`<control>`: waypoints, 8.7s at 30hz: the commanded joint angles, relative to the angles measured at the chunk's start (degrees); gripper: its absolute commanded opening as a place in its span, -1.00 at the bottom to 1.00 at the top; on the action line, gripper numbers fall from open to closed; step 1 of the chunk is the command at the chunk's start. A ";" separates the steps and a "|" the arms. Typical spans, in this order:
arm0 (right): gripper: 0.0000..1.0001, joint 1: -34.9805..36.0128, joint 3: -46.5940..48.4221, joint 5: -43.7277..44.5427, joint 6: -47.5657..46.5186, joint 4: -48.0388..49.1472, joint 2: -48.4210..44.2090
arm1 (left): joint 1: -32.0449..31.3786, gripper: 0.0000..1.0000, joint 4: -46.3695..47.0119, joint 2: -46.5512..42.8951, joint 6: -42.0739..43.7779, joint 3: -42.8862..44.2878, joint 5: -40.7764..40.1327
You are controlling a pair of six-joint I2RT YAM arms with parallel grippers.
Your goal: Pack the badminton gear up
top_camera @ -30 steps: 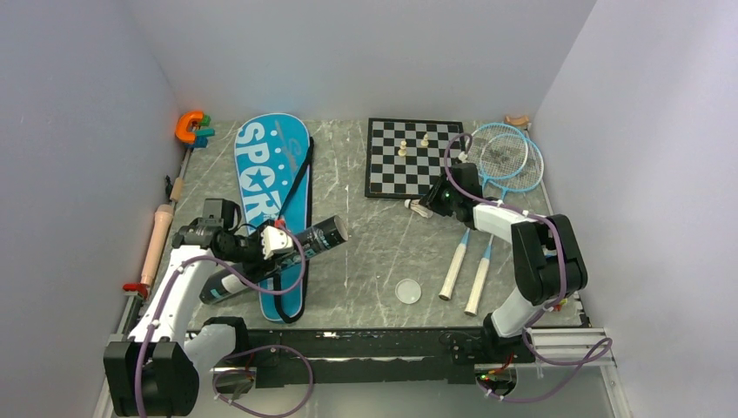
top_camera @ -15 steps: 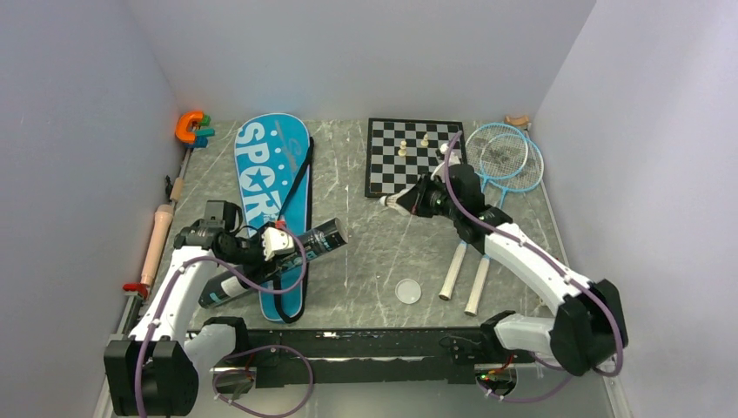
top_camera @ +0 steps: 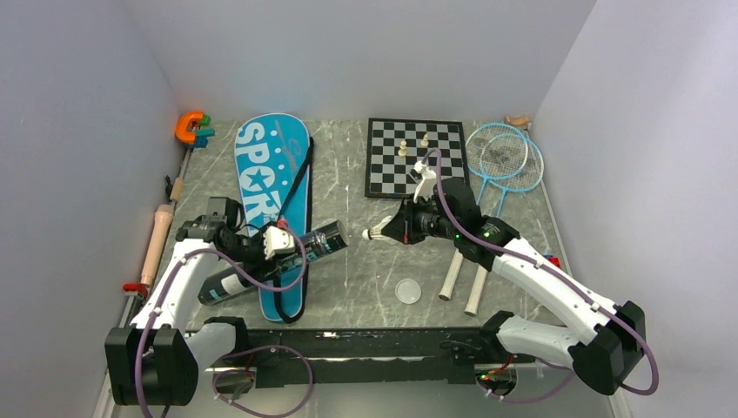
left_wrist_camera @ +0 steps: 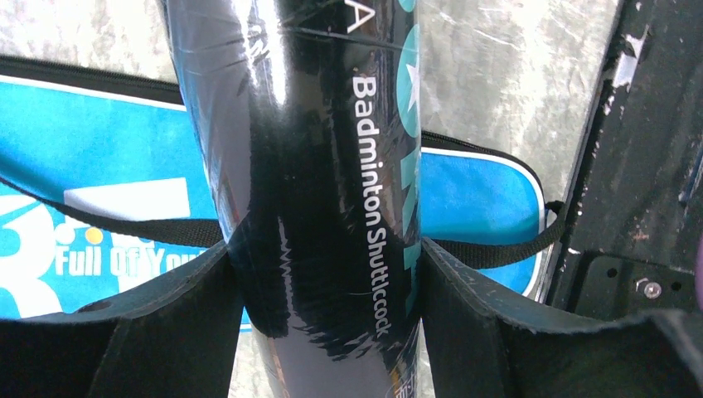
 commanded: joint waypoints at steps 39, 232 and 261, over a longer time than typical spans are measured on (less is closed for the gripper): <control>-1.00 9.48 9.90 -9.13 -1.43 13.78 11.25 | -2.54 -1.00 -3.41 0.43 5.76 8.22 10.69; -1.00 -0.93 5.59 -19.96 1.04 3.06 15.22 | -3.82 -1.00 -4.74 -1.16 9.79 3.07 7.33; -1.00 0.22 3.70 -21.54 2.51 5.49 13.49 | -3.98 -1.00 -5.18 -1.09 9.41 3.94 7.15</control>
